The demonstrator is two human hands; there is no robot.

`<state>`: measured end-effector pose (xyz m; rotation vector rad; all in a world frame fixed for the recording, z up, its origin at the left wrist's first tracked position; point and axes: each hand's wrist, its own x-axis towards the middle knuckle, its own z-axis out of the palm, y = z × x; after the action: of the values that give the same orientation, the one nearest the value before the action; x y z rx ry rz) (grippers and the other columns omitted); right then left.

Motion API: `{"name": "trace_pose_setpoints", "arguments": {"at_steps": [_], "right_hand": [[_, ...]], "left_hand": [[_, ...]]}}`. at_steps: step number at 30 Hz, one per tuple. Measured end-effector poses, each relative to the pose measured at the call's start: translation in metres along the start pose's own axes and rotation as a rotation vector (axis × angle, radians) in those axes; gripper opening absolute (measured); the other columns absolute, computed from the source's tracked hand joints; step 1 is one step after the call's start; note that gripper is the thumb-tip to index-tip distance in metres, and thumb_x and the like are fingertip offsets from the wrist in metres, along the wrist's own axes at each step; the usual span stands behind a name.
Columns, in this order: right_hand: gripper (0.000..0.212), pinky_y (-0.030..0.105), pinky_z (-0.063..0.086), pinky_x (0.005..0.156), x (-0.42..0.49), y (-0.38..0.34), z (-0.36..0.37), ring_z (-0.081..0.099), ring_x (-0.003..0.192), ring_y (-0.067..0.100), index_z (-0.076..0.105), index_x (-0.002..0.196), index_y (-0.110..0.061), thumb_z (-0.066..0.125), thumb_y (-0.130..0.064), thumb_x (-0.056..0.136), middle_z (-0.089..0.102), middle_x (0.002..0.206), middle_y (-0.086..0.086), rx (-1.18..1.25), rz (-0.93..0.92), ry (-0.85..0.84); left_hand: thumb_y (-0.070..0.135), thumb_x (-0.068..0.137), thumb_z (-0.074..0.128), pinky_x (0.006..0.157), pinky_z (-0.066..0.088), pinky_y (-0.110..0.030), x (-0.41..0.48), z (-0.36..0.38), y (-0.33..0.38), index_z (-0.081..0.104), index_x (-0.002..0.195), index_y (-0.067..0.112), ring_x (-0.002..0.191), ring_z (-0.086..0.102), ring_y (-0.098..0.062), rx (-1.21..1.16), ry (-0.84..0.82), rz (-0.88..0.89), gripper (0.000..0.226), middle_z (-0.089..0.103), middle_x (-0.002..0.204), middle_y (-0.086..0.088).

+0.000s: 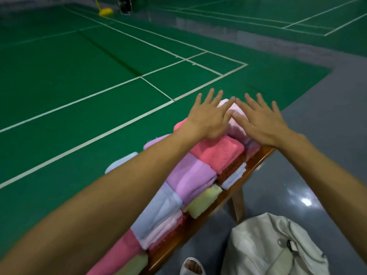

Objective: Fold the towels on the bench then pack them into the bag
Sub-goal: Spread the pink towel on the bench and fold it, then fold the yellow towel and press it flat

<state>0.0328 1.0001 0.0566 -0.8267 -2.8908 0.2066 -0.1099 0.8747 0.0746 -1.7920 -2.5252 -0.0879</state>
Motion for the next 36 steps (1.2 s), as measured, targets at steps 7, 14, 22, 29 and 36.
{"name": "trace_pose_setpoints", "arguments": {"at_steps": [7, 14, 22, 29, 36], "right_hand": [[0.090, 0.054, -0.003, 0.126, -0.058, -0.109, -0.023, -0.005, 0.158, 0.023, 0.012, 0.164, -0.031, -0.003, -0.076, 0.087, 0.005, 0.172, 0.000, 0.045, -0.269, 0.023], [0.091, 0.051, 0.001, 0.127, -0.117, -0.233, -0.018, -0.004, 0.158, 0.022, 0.009, 0.164, -0.026, 0.002, -0.075, 0.088, 0.005, 0.172, 0.001, 0.083, -0.488, 0.012], [0.087, 0.047, 0.007, 0.127, -0.194, -0.412, 0.020, 0.002, 0.158, 0.023, 0.015, 0.164, -0.026, 0.007, -0.072, 0.090, 0.009, 0.171, 0.002, 0.153, -0.720, -0.058], [0.055, 0.041, 0.043, 0.106, -0.282, -0.570, 0.086, 0.054, 0.123, 0.029, 0.056, 0.140, -0.009, 0.051, -0.046, 0.099, 0.061, 0.134, 0.010, 0.364, -0.728, -0.200], [0.007, 0.031, 0.055, 0.079, -0.333, -0.662, 0.156, 0.068, 0.083, 0.017, 0.076, 0.082, -0.014, 0.071, -0.020, 0.083, 0.070, 0.076, -0.004, 0.632, -0.389, -0.434]], "left_hand": [[0.056, 0.108, 0.013, 0.127, 0.000, -0.055, -0.162, -0.029, -0.032, 0.001, 0.164, 0.036, 0.159, -0.004, -0.025, -0.059, 0.092, -0.090, 0.061, 0.004, 0.173, -0.003], [0.061, 0.107, 0.016, 0.127, -0.006, -0.047, -0.316, -0.051, -0.067, -0.001, 0.164, 0.034, 0.159, -0.010, -0.020, -0.033, 0.137, -0.335, 0.066, -0.002, 0.173, 0.003], [0.068, 0.098, 0.007, 0.128, -0.001, -0.048, -0.524, -0.058, -0.124, -0.002, 0.164, 0.036, 0.158, -0.012, -0.019, -0.017, 0.148, -0.625, 0.073, -0.003, 0.173, 0.004], [0.069, 0.100, 0.006, 0.128, 0.000, -0.045, -0.716, -0.021, -0.158, 0.002, 0.164, 0.034, 0.158, -0.009, -0.017, -0.089, 0.059, -0.960, 0.074, -0.002, 0.172, 0.006], [0.054, 0.104, 0.038, 0.111, 0.040, -0.049, -0.883, 0.026, -0.198, 0.041, 0.153, 0.009, 0.142, 0.042, -0.034, -0.132, 0.136, -1.407, 0.066, 0.046, 0.155, -0.013]]}}
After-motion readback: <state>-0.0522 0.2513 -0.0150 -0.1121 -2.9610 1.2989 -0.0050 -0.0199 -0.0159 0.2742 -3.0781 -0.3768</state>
